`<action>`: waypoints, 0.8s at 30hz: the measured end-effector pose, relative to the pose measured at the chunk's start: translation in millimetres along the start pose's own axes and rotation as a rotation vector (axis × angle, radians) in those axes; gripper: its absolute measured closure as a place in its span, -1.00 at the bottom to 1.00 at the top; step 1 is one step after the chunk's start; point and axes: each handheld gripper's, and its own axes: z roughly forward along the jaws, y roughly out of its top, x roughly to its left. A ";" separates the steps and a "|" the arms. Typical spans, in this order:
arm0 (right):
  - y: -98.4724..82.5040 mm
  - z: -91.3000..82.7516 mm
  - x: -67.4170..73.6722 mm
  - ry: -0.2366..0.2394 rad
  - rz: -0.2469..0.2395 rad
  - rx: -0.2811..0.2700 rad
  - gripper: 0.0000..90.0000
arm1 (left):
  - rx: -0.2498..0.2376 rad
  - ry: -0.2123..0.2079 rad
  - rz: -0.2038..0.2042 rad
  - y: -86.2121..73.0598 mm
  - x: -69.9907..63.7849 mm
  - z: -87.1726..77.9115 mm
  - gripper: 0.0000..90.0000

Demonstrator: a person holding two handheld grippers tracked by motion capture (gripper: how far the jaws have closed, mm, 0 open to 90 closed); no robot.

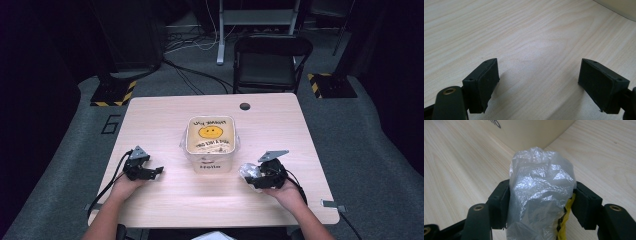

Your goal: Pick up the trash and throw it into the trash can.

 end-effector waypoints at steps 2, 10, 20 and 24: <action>3.8 -3.5 0.2 -0.003 -0.008 0.000 -0.16 | 0.001 0.000 0.000 0.0 0.0 -0.1 -0.63; 19.0 -20.8 2.0 -0.001 -0.023 -0.028 -0.16 | 0.008 -0.002 0.005 0.2 0.3 -0.6 -0.63; 37.7 -38.9 0.7 0.004 -0.014 -0.058 -0.16 | 0.004 -0.001 0.004 0.1 0.3 -0.3 -0.63; 47.6 -46.2 0.0 0.001 -0.016 -0.066 -0.15 | 0.005 -0.002 0.005 0.1 0.3 -0.4 -0.63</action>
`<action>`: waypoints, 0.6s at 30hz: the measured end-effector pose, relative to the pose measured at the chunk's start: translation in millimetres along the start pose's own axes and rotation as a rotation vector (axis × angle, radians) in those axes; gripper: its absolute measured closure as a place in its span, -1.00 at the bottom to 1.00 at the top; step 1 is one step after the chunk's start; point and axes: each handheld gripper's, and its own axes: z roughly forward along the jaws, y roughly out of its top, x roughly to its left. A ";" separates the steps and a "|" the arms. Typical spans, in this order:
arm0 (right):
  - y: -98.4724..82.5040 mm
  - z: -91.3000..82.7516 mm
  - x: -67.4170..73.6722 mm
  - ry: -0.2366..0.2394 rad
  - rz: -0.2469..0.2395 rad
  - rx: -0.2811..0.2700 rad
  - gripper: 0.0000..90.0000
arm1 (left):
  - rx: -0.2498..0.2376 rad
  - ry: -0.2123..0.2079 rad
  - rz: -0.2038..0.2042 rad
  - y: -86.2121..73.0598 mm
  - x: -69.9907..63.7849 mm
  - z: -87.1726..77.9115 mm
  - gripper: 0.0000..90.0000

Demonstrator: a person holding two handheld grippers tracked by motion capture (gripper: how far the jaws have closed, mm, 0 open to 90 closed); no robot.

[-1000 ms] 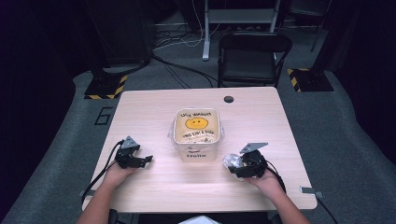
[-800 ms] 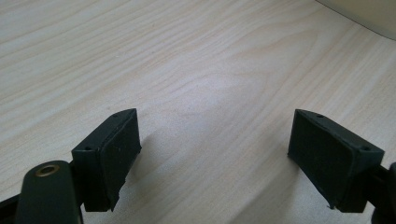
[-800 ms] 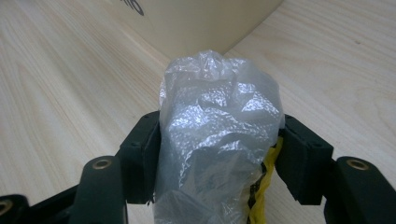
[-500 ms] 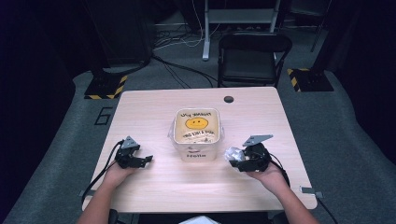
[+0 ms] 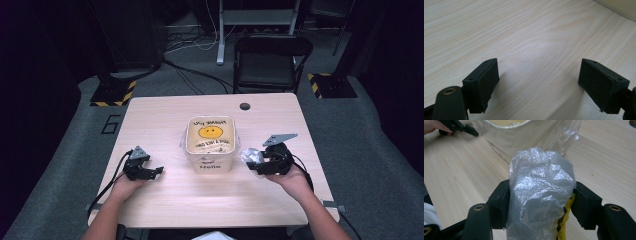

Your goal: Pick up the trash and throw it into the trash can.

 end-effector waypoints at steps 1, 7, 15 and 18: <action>0.0 0.0 0.0 0.000 0.000 0.000 -0.15 | -0.001 0.001 0.000 0.0 0.0 0.1 -0.63; 15.3 -8.1 -1.6 -0.002 0.003 -0.010 -0.15 | -0.001 0.001 0.000 -0.1 -0.1 0.1 -0.63; 36.3 -16.2 -1.4 -0.002 -0.006 -0.013 -0.14 | 0.000 0.000 0.000 0.0 0.0 0.0 -0.63; 40.6 -17.2 -1.6 -0.001 -0.011 -0.012 -0.14 | -0.001 0.001 0.000 0.0 0.0 0.1 -0.63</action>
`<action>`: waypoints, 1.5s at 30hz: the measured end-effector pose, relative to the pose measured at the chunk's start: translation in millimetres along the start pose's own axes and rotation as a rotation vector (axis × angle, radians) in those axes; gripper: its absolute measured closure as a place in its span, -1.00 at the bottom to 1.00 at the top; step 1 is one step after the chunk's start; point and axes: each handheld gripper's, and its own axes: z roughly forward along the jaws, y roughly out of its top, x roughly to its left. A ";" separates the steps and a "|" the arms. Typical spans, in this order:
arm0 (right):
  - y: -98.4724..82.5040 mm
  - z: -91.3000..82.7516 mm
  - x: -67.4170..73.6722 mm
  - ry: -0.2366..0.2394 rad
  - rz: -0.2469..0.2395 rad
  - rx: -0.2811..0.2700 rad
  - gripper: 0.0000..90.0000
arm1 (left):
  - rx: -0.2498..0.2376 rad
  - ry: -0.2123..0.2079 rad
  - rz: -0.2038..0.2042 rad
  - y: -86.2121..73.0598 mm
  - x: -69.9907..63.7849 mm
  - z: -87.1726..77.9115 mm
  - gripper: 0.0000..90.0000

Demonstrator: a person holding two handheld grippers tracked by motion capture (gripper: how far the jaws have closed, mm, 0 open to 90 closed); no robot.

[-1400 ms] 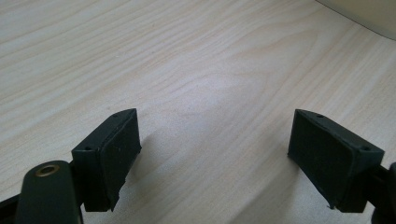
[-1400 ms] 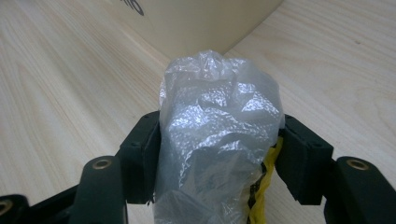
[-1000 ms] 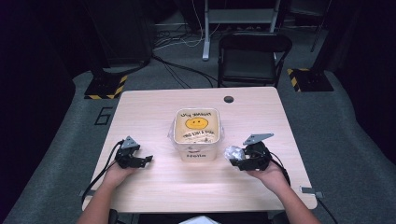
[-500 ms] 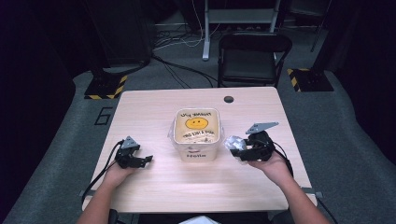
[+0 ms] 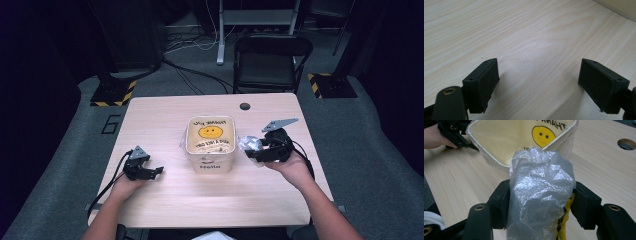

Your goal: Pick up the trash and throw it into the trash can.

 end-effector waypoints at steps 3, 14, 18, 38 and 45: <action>6.9 -2.1 0.3 0.002 -0.002 -0.003 -0.14 | 0.000 0.000 0.000 0.0 0.0 0.0 -0.63; 28.9 -1.7 1.8 0.010 -0.018 -0.022 -0.14 | 0.001 0.000 0.001 0.1 0.1 -0.1 -0.63; 33.8 0.8 3.1 0.012 -0.023 -0.025 -0.14 | 0.001 -0.001 0.000 0.0 0.1 -0.1 -0.63; 67.2 36.7 16.6 0.032 -0.064 -0.038 -0.14 | 0.001 0.000 0.001 0.0 0.1 0.0 -0.63; 74.4 51.9 18.2 0.032 -0.069 -0.039 -0.14 | 0.001 -0.001 0.001 0.1 0.2 0.0 -0.63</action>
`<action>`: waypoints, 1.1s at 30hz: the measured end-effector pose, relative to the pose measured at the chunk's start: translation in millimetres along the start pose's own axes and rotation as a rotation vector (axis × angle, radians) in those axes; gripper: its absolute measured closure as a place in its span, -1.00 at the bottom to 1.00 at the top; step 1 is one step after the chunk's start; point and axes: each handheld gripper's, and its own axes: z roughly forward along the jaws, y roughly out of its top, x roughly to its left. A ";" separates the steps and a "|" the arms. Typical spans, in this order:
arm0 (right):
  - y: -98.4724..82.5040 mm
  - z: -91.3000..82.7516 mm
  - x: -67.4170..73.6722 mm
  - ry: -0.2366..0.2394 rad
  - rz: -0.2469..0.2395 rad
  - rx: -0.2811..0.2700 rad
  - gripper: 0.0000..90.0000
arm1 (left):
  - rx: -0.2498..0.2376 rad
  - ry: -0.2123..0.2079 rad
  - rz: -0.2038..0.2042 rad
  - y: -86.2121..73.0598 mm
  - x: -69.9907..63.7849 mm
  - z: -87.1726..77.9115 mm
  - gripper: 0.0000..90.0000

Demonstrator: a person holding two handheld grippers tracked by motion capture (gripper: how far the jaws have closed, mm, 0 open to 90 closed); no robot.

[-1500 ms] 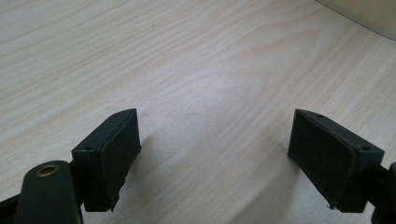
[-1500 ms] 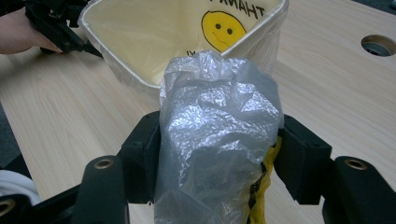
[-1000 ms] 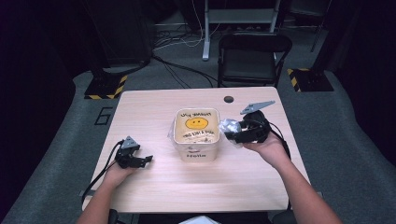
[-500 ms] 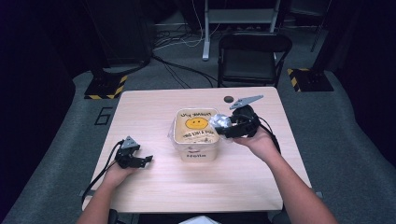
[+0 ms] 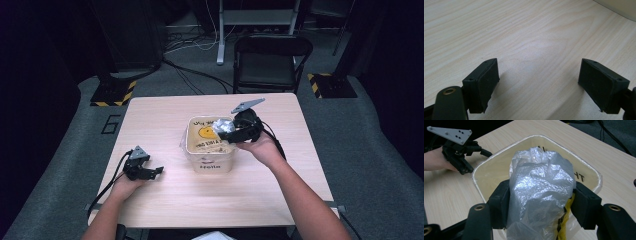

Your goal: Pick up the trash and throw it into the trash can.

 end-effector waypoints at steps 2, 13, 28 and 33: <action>2.1 5.7 0.2 -0.006 -0.007 0.003 -0.14 | 0.002 -0.001 -0.002 0.1 -0.1 -0.2 -0.63; 7.1 33.4 -1.7 -0.023 -0.007 0.013 -0.15 | -0.003 0.000 0.001 -0.1 0.2 0.3 -0.63; 11.0 62.5 1.6 -0.032 -0.022 0.043 -0.19 | -0.008 0.002 -0.003 -0.1 -0.1 0.7 -0.64; 11.0 66.0 2.0 -0.051 -0.014 0.042 -0.32 | -0.011 0.002 -0.004 -0.2 -0.1 1.0 -0.64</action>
